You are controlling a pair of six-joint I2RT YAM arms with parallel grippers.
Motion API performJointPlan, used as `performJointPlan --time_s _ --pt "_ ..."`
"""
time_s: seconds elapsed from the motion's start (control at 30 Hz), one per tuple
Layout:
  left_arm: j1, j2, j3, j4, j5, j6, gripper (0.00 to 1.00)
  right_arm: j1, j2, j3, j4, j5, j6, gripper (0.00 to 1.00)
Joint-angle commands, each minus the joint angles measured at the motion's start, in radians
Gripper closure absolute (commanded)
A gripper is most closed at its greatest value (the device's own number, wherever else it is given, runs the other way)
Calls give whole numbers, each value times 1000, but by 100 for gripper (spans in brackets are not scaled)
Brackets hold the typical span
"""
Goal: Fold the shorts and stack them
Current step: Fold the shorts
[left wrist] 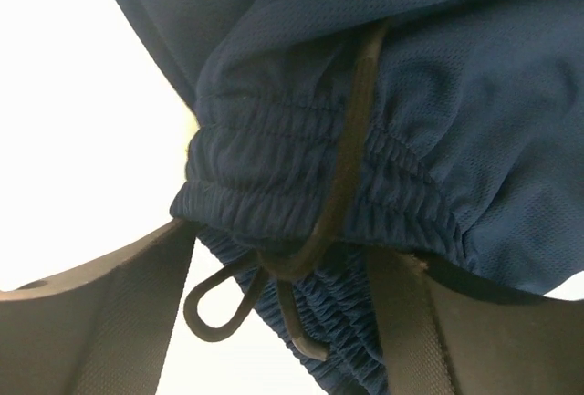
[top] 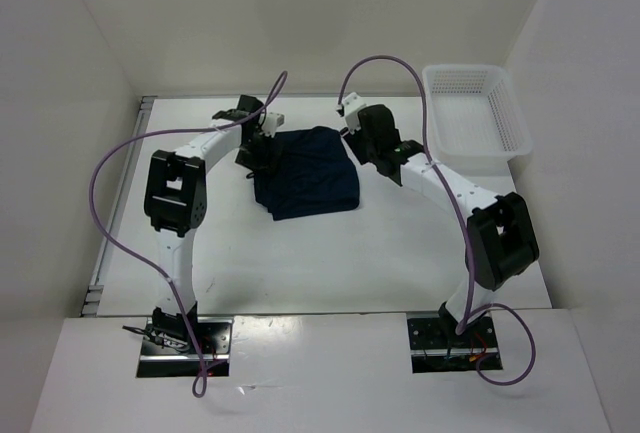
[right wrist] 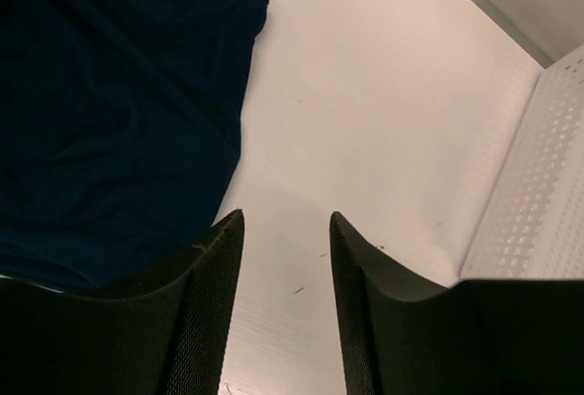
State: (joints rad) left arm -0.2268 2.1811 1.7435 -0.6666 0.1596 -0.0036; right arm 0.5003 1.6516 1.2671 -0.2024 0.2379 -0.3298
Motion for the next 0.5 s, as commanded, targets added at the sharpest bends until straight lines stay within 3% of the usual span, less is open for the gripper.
performJointPlan --time_s 0.0,0.13,0.27,0.47 --pt "1 -72 37 1 -15 4 16 -34 8 50 46 -40 73 52" --pt "1 -168 57 1 -67 4 0 -91 106 190 11 -179 187 49" --pt "1 -211 85 -34 -101 4 0 -124 201 309 -11 -323 268 44" --pt "-61 -268 28 -163 6 4 0 -135 402 425 -11 -437 368 44"
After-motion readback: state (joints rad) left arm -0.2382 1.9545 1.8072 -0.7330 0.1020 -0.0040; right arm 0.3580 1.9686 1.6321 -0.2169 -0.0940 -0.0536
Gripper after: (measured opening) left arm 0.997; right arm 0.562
